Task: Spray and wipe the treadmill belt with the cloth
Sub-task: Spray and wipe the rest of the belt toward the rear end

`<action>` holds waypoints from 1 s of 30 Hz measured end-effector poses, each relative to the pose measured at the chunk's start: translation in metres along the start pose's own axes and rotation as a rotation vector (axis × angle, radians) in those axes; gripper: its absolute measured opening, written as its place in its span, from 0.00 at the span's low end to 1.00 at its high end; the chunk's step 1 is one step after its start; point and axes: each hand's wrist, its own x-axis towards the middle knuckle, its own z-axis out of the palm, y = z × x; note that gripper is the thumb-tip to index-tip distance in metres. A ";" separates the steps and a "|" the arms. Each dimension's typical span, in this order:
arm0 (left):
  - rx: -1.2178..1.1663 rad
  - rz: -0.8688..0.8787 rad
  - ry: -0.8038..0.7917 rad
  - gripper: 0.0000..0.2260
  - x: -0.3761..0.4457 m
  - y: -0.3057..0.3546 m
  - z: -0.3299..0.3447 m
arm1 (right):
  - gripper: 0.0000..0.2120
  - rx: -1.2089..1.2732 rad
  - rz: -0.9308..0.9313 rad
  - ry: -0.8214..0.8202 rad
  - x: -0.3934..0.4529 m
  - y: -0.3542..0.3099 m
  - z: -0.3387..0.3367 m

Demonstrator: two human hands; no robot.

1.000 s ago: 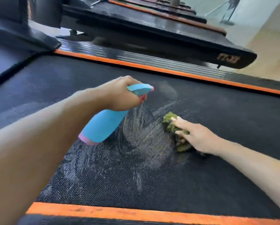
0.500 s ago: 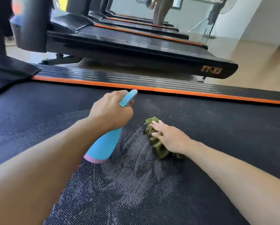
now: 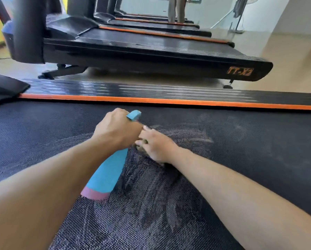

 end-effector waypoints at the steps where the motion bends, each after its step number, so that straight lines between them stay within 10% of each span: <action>1: -0.028 -0.031 0.008 0.07 0.004 -0.003 -0.002 | 0.18 -0.022 0.103 0.022 0.010 0.024 -0.007; 6: -0.133 -0.121 -0.014 0.18 0.018 -0.013 -0.008 | 0.15 -0.245 0.671 0.177 0.029 0.090 -0.039; 12: -0.021 -0.117 -0.009 0.12 0.027 -0.006 0.002 | 0.14 -0.071 0.040 -0.028 0.048 0.003 -0.003; 16: -0.056 -0.140 -0.002 0.15 0.027 -0.012 0.000 | 0.19 -0.126 -0.004 -0.106 0.052 0.026 -0.017; 24: -0.151 -0.139 -0.051 0.18 0.018 -0.011 -0.011 | 0.15 -0.365 0.845 0.151 0.004 0.154 -0.064; 30: -0.140 -0.196 0.078 0.13 0.018 -0.017 -0.016 | 0.19 -0.256 0.229 0.008 0.073 0.013 -0.021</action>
